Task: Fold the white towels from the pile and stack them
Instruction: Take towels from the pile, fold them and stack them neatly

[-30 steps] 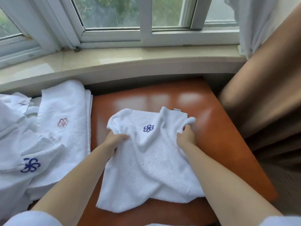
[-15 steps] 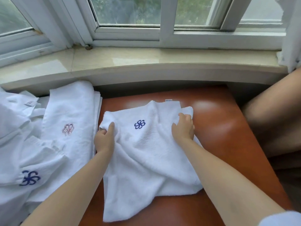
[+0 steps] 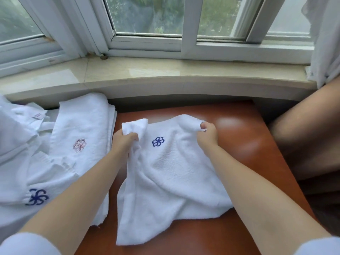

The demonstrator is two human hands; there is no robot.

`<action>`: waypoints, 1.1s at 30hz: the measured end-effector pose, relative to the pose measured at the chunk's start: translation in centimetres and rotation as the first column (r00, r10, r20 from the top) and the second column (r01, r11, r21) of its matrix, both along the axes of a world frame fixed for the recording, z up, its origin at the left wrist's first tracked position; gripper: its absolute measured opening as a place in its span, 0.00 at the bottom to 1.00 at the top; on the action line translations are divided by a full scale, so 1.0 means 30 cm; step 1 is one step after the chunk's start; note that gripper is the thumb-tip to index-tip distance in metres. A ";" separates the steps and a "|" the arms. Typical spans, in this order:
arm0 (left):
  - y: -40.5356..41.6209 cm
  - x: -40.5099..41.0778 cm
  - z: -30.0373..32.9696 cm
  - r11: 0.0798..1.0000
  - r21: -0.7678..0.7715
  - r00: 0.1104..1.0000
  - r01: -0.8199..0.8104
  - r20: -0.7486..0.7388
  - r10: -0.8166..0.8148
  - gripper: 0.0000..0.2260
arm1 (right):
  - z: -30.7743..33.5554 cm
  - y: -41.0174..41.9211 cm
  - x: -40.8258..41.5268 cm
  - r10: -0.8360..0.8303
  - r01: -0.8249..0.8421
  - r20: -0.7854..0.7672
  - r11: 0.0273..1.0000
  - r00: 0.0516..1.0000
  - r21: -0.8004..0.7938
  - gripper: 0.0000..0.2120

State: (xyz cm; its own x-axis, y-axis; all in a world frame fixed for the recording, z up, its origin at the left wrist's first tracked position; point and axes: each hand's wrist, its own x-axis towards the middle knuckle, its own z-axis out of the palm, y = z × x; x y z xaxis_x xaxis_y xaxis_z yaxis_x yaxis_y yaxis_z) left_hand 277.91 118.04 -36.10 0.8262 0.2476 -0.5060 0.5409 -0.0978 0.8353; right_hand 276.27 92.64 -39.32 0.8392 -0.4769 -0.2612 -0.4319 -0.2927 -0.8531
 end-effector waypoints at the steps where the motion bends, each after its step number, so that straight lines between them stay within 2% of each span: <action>1: -0.002 -0.012 0.021 0.999 -0.039 1.000 0.011 0.018 -0.010 0.15 | 0.027 -0.001 -0.008 -0.015 0.016 -0.011 0.998 1.000 0.060 0.12; 4: 0.002 -0.073 0.093 0.988 -0.107 0.992 0.114 0.071 -0.107 0.23 | 0.114 -0.004 -0.050 -0.016 0.030 -0.049 0.958 0.999 0.286 0.11; 6: 0.010 -0.134 0.138 0.950 -0.178 0.967 0.256 0.028 -0.255 0.25 | 0.157 -0.010 -0.105 0.114 -0.022 -0.202 0.914 0.973 0.406 0.22; 7: 0.015 -0.170 0.151 0.919 -0.225 0.942 0.324 -0.016 -0.336 0.24 | 0.172 -0.015 -0.143 0.210 -0.060 -0.300 0.895 0.931 0.442 0.27; 10: 0.038 -0.274 0.156 0.818 -0.276 0.815 0.506 -0.158 -0.557 0.20 | 0.201 -0.027 -0.260 0.422 -0.246 -0.506 0.892 0.752 0.379 0.34; 12: 0.049 -0.338 0.149 0.728 -0.259 0.682 0.634 -0.256 -0.685 0.15 | 0.200 -0.035 -0.330 0.472 -0.375 -0.571 0.881 0.672 0.287 0.31; 14: 0.059 -0.384 0.136 0.688 -0.257 0.623 0.679 -0.295 -0.725 0.09 | 0.192 -0.047 -0.382 0.487 -0.469 -0.587 0.861 0.647 0.197 0.22; 16: 0.073 -0.409 0.122 0.690 -0.215 0.633 0.691 -0.281 -0.721 0.06 | 0.190 -0.058 -0.413 0.477 -0.489 -0.554 0.861 0.682 0.140 0.13; 18: 0.078 -0.425 0.111 0.697 -0.174 0.649 0.695 -0.265 -0.713 0.03 | 0.192 -0.069 -0.422 0.450 -0.459 -0.473 0.882 0.758 0.105 0.09; 20: 0.072 -0.438 0.101 0.753 -0.151 0.717 0.640 -0.235 -0.657 0.03 | 0.207 -0.072 -0.417 0.373 -0.360 -0.358 0.927 0.856 0.105 0.05; 21: 0.063 -0.445 0.095 0.799 -0.127 0.772 0.588 -0.209 -0.601 0.03 | 0.209 -0.075 -0.406 0.316 -0.292 -0.312 0.948 0.896 0.123 0.08; 23: 0.039 -0.450 0.079 0.878 -0.088 0.861 0.471 -0.170 -0.479 0.12 | 0.203 -0.081 -0.377 0.249 -0.214 -0.292 0.966 0.923 0.147 0.12; 25: -0.001 -0.451 0.068 0.904 -0.068 0.887 0.422 -0.175 -0.427 0.22 | 0.191 -0.079 -0.346 0.258 -0.224 -0.331 0.965 0.908 0.136 0.09; 27: -0.046 -0.442 0.060 0.854 0.041 0.833 0.519 -0.248 -0.495 0.28 | 0.167 -0.077 -0.318 0.258 -0.231 -0.360 0.966 0.897 0.117 0.11; 30: -0.106 -0.428 0.052 0.645 0.185 0.659 0.742 -0.380 -0.649 0.42 | 0.151 -0.066 -0.300 0.219 -0.166 -0.330 0.969 0.918 0.183 0.12; 31: -0.122 -0.424 0.042 0.581 0.248 0.628 0.776 -0.392 -0.672 0.46 | 0.144 -0.065 -0.291 0.205 -0.151 -0.308 0.970 0.929 0.189 0.12; 33: -0.153 -0.430 0.018 0.518 0.388 0.641 0.763 -0.343 -0.687 0.51 | 0.132 -0.067 -0.271 0.170 -0.118 -0.275 0.974 0.946 0.195 0.13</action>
State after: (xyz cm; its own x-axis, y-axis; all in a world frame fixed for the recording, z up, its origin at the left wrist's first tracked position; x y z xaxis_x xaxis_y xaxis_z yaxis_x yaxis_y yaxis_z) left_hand 265.00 113.45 -35.55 0.7634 -0.1814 -0.6200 0.1975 -0.8483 0.4913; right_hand 268.15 90.63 -35.35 0.7718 -0.2820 -0.5699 -0.6309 -0.2287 -0.7413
